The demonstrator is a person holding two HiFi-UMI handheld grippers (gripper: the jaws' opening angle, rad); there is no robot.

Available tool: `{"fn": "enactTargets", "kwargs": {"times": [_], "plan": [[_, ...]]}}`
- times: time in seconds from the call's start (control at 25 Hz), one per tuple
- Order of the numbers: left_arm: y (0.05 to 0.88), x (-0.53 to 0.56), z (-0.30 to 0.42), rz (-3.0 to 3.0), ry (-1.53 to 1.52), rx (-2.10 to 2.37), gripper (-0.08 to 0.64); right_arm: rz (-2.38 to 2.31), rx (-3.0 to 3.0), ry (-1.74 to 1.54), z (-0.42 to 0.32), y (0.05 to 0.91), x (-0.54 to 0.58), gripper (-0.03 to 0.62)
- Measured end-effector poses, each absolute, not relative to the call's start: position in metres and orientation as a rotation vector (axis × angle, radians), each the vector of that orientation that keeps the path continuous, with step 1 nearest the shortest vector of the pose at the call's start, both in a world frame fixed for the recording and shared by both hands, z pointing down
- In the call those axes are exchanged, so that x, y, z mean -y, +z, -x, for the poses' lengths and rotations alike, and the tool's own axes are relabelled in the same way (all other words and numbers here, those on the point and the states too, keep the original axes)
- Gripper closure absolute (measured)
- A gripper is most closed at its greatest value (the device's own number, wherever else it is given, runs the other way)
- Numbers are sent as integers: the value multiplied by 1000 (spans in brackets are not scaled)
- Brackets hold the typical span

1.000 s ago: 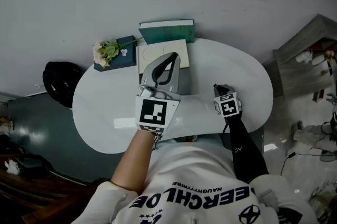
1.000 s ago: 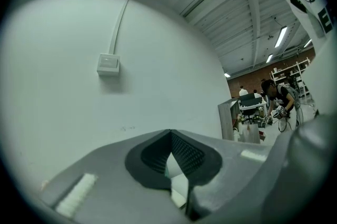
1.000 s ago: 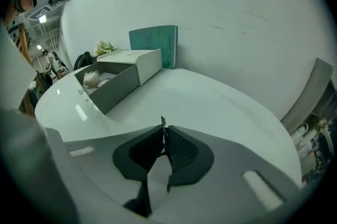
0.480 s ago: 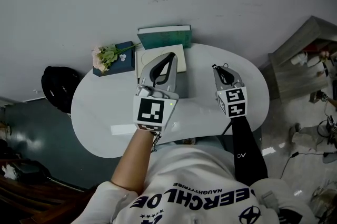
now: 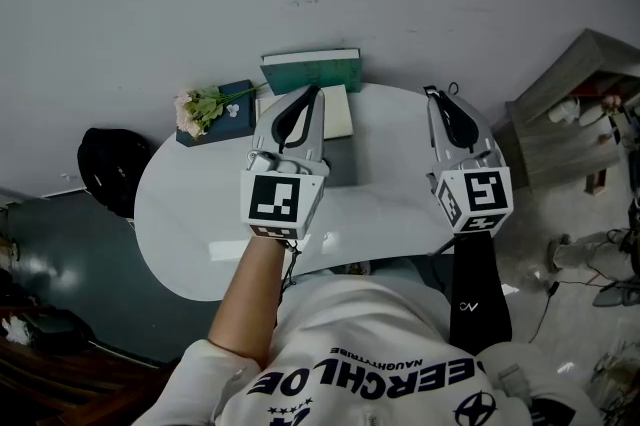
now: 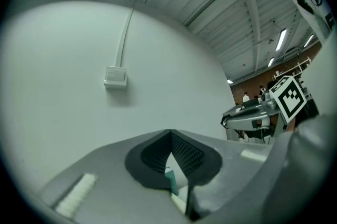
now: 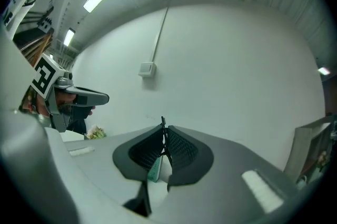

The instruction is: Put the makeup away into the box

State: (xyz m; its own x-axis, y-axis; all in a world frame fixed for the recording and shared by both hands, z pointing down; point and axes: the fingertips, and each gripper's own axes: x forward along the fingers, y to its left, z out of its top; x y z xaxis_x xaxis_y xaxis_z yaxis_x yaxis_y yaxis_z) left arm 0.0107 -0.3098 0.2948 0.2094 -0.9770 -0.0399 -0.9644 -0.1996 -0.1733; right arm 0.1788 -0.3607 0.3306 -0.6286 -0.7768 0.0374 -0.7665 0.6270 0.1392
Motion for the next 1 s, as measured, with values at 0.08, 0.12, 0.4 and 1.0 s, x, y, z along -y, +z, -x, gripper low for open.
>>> {"fn": "enactTargets", "kwargs": {"times": [0.08, 0.12, 0.4, 1.0], "plan": [[295, 309, -9, 2310, -113, -1883, 560, -1300, 2742, -163, -177, 333, 360, 534], [295, 309, -8, 2308, -110, -1887, 560, -1291, 2737, -157, -175, 336, 360, 534], [294, 299, 12, 2262, -113, -1928, 560, -1179, 2760, -146, -144, 347, 353, 534], [308, 259, 75, 2136, -171, -2087, 560, -914, 2848, -95, -53, 362, 324, 534]]}}
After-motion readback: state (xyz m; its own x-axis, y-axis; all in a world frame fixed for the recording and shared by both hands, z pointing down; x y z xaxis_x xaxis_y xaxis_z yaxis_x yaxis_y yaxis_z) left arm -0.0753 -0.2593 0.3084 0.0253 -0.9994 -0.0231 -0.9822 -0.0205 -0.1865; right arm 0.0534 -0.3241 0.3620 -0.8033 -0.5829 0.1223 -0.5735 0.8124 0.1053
